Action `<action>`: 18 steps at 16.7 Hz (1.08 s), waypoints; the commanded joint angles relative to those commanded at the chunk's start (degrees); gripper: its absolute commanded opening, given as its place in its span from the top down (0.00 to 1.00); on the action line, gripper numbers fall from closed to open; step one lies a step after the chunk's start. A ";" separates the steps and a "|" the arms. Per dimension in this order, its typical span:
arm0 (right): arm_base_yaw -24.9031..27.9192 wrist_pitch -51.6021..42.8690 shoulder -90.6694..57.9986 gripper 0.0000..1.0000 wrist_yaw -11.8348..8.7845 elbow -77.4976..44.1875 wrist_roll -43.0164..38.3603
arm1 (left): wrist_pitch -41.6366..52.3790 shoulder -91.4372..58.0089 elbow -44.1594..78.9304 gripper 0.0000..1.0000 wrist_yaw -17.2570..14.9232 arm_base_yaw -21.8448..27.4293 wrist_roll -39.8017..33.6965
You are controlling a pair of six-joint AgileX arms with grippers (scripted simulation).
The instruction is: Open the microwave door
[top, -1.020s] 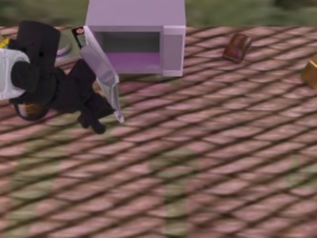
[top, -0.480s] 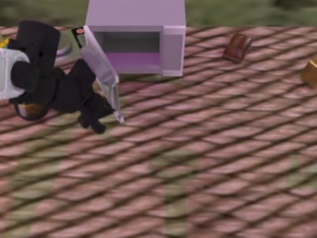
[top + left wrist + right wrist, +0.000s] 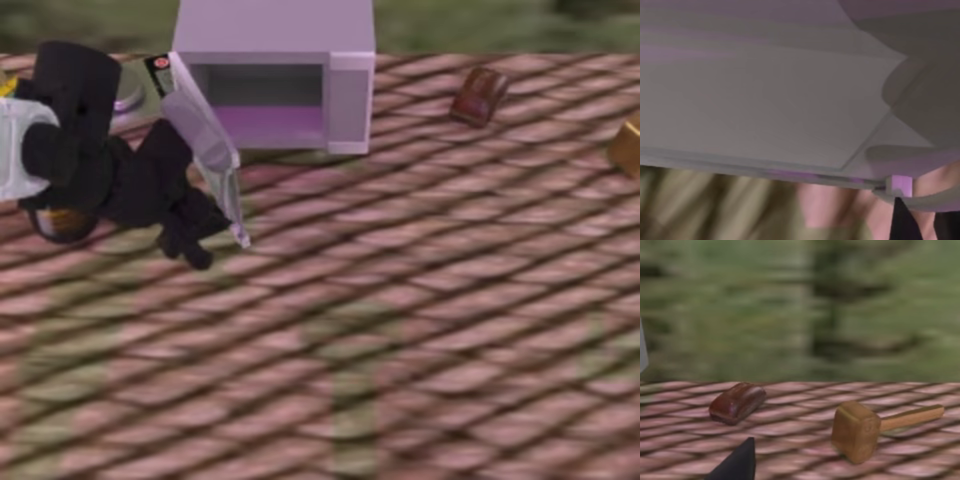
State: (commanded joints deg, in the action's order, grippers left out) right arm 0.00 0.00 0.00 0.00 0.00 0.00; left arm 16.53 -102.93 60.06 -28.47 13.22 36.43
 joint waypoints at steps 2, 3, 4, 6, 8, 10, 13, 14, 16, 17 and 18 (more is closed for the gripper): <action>0.00 0.00 0.00 0.00 0.00 0.00 0.00 | 0.24 -0.03 -0.25 1.00 -0.35 0.17 0.03; 0.00 0.00 0.00 0.00 0.00 0.00 0.00 | 0.71 -0.21 -0.14 1.00 -0.62 -0.11 0.68; 0.00 0.00 0.00 0.00 0.00 0.00 0.00 | 1.19 -0.32 0.09 1.00 -0.96 -0.42 1.58; 0.00 0.00 0.00 0.00 0.00 0.00 0.00 | 1.95 -0.32 0.68 1.00 -1.77 -1.14 3.26; 0.00 0.00 0.00 0.00 0.00 0.00 0.00 | 2.99 -0.47 1.09 1.00 -2.54 -1.87 5.10; 0.00 0.00 0.00 0.00 0.00 0.00 0.00 | 3.41 -0.56 1.14 1.00 -2.77 -2.12 5.67; 0.00 0.00 0.00 0.00 0.00 0.00 0.00 | 3.41 -0.56 1.14 1.00 -2.77 -2.12 5.67; 0.00 0.00 0.00 0.00 0.00 0.00 0.00 | 3.41 -0.56 1.14 1.00 -2.77 -2.12 5.67; 0.00 0.00 0.00 0.00 0.00 0.00 0.00 | 3.41 -0.56 1.14 1.00 -2.77 -2.12 5.67; 0.00 0.00 0.00 0.00 0.00 0.00 0.00 | 3.41 -0.56 1.14 1.00 -2.77 -2.12 5.67; 0.00 0.00 0.00 0.00 0.00 0.00 0.00 | 3.41 -0.56 1.14 1.00 -2.77 -2.12 5.67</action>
